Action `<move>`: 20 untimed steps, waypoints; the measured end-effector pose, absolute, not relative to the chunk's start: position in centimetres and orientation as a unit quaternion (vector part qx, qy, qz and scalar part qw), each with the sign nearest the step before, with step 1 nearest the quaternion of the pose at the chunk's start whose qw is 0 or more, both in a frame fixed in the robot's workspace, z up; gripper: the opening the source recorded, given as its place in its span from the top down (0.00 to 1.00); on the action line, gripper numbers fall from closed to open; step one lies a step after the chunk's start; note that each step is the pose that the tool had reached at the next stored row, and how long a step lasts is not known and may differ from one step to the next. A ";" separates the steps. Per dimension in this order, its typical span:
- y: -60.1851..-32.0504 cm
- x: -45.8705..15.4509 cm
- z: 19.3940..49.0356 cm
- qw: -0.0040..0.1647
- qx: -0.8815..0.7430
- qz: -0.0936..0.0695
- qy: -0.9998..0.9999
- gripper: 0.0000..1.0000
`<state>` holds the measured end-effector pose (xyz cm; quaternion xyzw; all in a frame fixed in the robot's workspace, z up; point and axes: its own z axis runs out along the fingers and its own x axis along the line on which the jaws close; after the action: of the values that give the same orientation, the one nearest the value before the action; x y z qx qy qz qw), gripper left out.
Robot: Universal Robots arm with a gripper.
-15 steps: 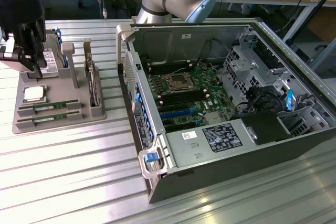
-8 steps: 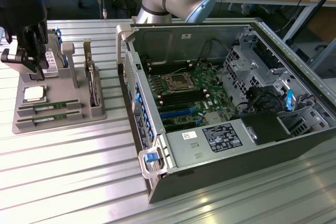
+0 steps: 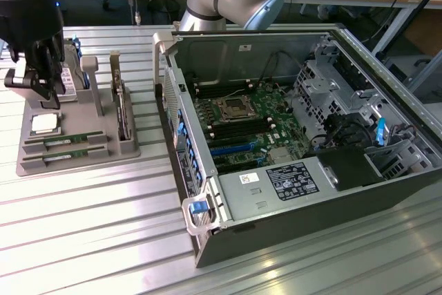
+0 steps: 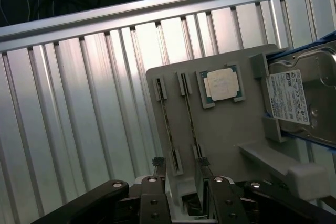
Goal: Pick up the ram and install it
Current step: 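Pick up the ram and move it above insertion slot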
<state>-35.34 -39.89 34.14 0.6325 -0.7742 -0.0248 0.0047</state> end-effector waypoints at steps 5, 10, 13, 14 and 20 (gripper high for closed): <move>-39.9 -35.3 33.7 0.005 0.632 -0.025 -0.774 0.64; -39.9 -35.3 33.5 0.005 0.632 -0.025 -0.774 0.64; -39.9 -35.3 33.2 0.005 0.632 -0.025 -0.774 0.64; -39.9 -35.3 33.2 0.005 0.632 -0.025 -0.774 0.64; -39.9 -35.3 32.7 0.005 0.632 -0.025 -0.774 0.64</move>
<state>-35.34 -39.89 32.75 0.6325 -0.7742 -0.0248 0.0047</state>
